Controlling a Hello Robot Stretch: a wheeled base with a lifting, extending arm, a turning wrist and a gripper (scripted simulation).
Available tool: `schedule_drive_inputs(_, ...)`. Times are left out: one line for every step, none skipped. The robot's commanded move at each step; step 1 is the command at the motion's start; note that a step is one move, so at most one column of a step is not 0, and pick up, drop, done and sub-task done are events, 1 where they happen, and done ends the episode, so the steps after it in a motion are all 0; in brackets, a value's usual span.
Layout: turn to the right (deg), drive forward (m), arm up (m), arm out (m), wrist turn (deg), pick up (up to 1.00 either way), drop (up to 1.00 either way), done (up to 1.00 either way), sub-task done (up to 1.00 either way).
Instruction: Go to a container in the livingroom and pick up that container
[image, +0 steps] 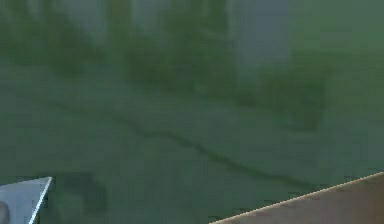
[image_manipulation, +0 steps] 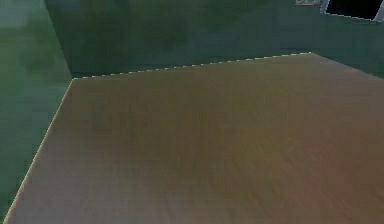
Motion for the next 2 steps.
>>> schedule_drive_inputs(-45.0,0.0,0.0,0.0,0.0,0.0,0.0,0.0,0.0)
schedule_drive_inputs(-45.0,0.0,0.0,0.0,0.0,0.0,0.0,0.0,0.0)
